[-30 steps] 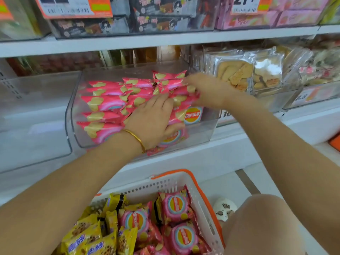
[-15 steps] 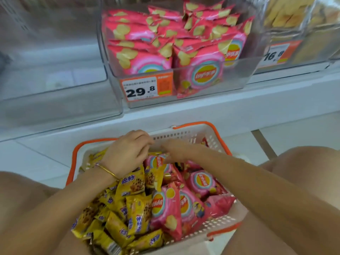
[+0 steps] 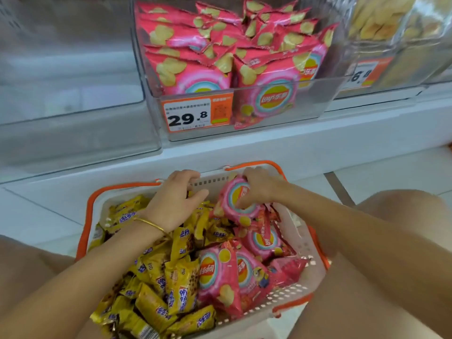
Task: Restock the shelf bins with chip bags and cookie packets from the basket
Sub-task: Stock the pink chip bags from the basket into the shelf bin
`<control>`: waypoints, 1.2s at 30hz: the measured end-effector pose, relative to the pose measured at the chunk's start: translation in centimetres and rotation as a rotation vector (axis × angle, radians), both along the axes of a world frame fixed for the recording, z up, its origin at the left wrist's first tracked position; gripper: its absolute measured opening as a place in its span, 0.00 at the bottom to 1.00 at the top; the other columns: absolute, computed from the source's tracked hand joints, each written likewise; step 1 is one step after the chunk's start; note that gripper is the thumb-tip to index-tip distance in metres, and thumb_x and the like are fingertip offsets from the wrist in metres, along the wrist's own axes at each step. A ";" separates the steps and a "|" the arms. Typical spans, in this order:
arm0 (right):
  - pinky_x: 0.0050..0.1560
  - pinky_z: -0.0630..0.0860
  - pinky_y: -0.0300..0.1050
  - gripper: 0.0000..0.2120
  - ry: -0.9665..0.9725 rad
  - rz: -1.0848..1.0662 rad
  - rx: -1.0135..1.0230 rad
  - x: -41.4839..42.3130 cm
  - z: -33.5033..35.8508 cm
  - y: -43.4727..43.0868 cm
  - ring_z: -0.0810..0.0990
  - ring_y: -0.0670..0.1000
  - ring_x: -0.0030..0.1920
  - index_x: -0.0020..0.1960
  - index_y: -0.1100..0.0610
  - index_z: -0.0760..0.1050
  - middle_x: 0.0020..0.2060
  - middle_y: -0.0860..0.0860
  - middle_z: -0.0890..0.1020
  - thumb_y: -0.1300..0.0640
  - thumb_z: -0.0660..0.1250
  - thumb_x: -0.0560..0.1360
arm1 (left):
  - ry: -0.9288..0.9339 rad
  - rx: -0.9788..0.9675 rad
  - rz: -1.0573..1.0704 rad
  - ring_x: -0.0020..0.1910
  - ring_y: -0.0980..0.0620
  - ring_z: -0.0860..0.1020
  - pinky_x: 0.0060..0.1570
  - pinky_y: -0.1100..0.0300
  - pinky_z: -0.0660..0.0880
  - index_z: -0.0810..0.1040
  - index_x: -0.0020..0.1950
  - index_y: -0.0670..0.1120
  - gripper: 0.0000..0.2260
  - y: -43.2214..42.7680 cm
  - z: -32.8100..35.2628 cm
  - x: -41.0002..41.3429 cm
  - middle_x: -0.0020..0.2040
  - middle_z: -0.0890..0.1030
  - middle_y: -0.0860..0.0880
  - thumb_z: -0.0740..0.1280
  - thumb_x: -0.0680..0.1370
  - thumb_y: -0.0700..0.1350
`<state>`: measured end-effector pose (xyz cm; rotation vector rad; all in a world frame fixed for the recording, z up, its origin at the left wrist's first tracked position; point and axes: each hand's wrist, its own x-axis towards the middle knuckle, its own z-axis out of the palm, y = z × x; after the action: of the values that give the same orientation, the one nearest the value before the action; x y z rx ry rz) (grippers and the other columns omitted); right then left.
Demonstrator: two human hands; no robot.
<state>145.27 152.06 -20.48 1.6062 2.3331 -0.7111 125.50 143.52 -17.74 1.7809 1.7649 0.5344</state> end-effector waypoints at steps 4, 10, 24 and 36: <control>0.53 0.75 0.48 0.33 0.299 -0.189 -0.069 2.9 4.6 -1.4 0.76 0.52 0.53 0.60 0.58 0.69 0.53 0.52 0.76 0.42 0.76 0.63 | -0.349 -0.291 0.092 0.57 0.52 0.77 0.55 0.58 0.75 0.69 0.66 0.45 0.25 0.1 1.6 3.1 0.60 0.74 0.50 0.67 0.74 0.57; 0.60 0.75 0.48 0.30 0.501 -0.249 -0.124 7.4 10.2 -3.3 0.77 0.51 0.59 0.63 0.58 0.72 0.60 0.53 0.77 0.44 0.75 0.68 | -0.551 -0.311 0.072 0.39 0.52 0.82 0.40 0.59 0.81 0.73 0.54 0.43 0.17 1.8 5.9 6.9 0.48 0.80 0.44 0.75 0.70 0.45; 0.42 0.80 0.41 0.22 0.912 -0.272 0.211 16.0 21.9 3.1 0.83 0.48 0.44 0.55 0.58 0.76 0.46 0.50 0.84 0.53 0.77 0.65 | -0.321 0.550 -0.036 0.47 0.52 0.75 0.49 0.60 0.74 0.71 0.55 0.46 0.12 10.8 19.4 13.0 0.49 0.75 0.48 0.69 0.75 0.45; 0.52 0.79 0.48 0.29 1.085 -0.382 0.649 12.7 20.0 9.4 0.79 0.49 0.50 0.60 0.58 0.71 0.47 0.46 0.78 0.58 0.79 0.63 | 0.614 0.488 -0.190 0.72 0.43 0.58 0.66 0.45 0.63 0.62 0.74 0.47 0.22 14.0 13.3 13.2 0.75 0.59 0.44 0.58 0.81 0.49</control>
<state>158.01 161.46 -0.46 2.4009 3.2691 -1.2241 138.66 157.51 -4.47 2.6435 1.9239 0.3798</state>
